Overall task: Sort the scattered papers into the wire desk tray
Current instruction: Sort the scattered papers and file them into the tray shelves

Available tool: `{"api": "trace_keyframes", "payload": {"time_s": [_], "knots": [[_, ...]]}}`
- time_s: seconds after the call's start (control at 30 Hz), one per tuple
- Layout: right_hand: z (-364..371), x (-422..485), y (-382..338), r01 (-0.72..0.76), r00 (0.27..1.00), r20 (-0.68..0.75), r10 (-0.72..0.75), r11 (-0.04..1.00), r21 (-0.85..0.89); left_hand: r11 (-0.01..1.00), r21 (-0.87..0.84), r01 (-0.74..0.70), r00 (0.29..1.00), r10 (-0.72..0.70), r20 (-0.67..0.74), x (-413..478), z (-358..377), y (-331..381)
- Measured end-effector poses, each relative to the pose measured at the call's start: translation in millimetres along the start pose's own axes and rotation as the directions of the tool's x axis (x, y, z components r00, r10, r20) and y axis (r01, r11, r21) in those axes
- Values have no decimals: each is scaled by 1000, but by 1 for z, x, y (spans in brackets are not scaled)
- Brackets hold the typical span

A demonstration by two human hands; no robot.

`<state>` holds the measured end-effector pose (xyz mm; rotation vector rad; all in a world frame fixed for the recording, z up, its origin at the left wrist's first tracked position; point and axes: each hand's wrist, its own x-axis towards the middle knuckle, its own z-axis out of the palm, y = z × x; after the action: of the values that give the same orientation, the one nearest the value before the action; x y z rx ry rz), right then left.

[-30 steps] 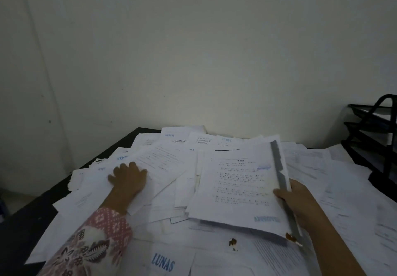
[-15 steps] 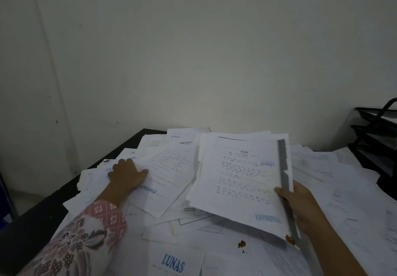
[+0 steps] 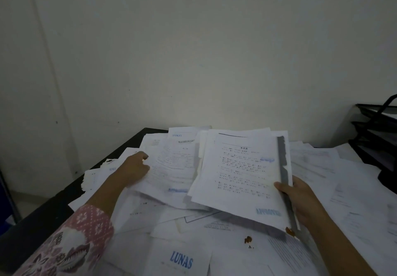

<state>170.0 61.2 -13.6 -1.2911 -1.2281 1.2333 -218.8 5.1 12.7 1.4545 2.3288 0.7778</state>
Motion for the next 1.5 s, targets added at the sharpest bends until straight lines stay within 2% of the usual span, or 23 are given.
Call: {"api": "trace_keyframes", "payload": {"time_s": [0.1, 0.2, 0.4, 0.53, 0.63, 0.8, 0.87, 0.93, 1.03, 1.1, 1.23, 1.37, 1.5], "knots": [[4, -2, -3, 3, 1000, 17, -3, 1000, 4, 974, -223, 38, 990, -7, 140, -20, 9, 19], [9, -4, -4, 16, 999, 45, -13, 998, -63, 920, -367, 134, 950, -14, 311, -37, 21, 32], [22, -13, 1, 86, 995, 65, -71, 961, -263, 858, -448, 251, 901, -38, 432, -51, 43, 56], [28, -16, 2, 82, 996, 61, -64, 926, -368, 918, -367, 153, 874, 47, 484, -56, 51, 73], [29, -19, 1, 88, 996, 58, -70, 905, -417, 944, -323, 62, 923, 69, 378, -59, 56, 82], [20, -21, -8, 90, 996, 3, -95, 934, -346, 874, -471, -122, 963, 219, 156, -70, 58, 93], [13, -18, -17, 90, 996, -8, -94, 970, -226, 795, -583, -169, 961, 264, 82, -72, 57, 99], [6, -14, -26, 62, 998, 22, -61, 998, -33, 707, -682, -188, 960, 278, 24, -74, 55, 105], [-1, -11, -44, 64, 996, 44, -72, 984, 165, 599, -772, -212, 953, 303, -26, -73, 55, 118], [-6, -12, -57, 177, 984, 3, -180, 974, 139, 557, -800, -224, 947, 318, -44, -72, 53, 128], [-17, -20, -84, 387, 922, -54, -384, 921, 42, 537, -794, -286, 940, 316, -125, -68, 44, 152], [-24, -25, -98, 454, 889, -47, -456, 890, -48, 459, -799, -389, 918, 260, -298, -71, 32, 179], [-25, -31, -104, 481, 871, -59, -488, 871, -104, 470, -782, -410, 911, 248, -329, -76, 34, 196]]}}
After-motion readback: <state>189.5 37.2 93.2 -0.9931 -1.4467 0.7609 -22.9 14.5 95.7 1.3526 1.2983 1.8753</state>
